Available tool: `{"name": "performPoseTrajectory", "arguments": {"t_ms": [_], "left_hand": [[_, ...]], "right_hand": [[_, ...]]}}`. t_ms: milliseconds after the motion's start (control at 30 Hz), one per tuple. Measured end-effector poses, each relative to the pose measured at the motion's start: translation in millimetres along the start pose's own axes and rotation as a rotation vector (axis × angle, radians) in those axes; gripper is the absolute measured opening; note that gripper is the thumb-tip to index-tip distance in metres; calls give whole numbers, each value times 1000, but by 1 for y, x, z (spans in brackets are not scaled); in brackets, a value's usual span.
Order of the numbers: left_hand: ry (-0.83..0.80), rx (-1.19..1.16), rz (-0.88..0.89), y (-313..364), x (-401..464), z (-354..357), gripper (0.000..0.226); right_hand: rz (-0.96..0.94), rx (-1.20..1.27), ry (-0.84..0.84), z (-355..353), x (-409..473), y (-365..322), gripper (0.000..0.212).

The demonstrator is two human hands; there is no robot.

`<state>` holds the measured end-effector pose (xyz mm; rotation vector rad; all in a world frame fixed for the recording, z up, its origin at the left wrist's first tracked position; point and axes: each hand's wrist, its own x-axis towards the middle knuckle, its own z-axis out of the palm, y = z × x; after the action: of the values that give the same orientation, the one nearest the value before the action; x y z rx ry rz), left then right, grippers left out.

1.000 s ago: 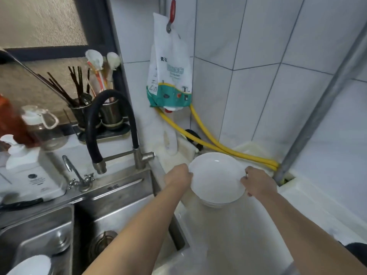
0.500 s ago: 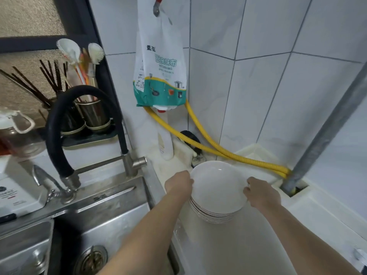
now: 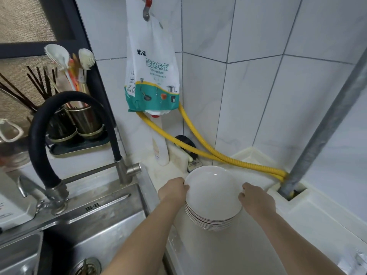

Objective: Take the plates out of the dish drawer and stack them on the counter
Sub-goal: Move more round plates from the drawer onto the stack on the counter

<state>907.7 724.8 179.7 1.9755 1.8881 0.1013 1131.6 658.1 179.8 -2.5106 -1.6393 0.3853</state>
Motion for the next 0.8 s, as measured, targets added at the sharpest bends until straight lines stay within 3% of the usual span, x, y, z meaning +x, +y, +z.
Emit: {"name": "performPoseTrajectory", "arguments": {"t_ms": [200, 500, 633, 800], "left_hand": [[-39, 61, 44, -8, -16, -4, 35], [-36, 421, 223, -40, -85, -11, 39], [-51, 436, 216, -61, -124, -21, 44], [-72, 361, 170, -100, -177, -30, 46]], "right_hand": [[-9, -46, -8, -2, -11, -2, 21], [33, 70, -9, 6, -74, -20, 45], [-89, -2, 45, 10, -120, -33, 47], [-236, -126, -2, 19, -176, -67, 46]]}}
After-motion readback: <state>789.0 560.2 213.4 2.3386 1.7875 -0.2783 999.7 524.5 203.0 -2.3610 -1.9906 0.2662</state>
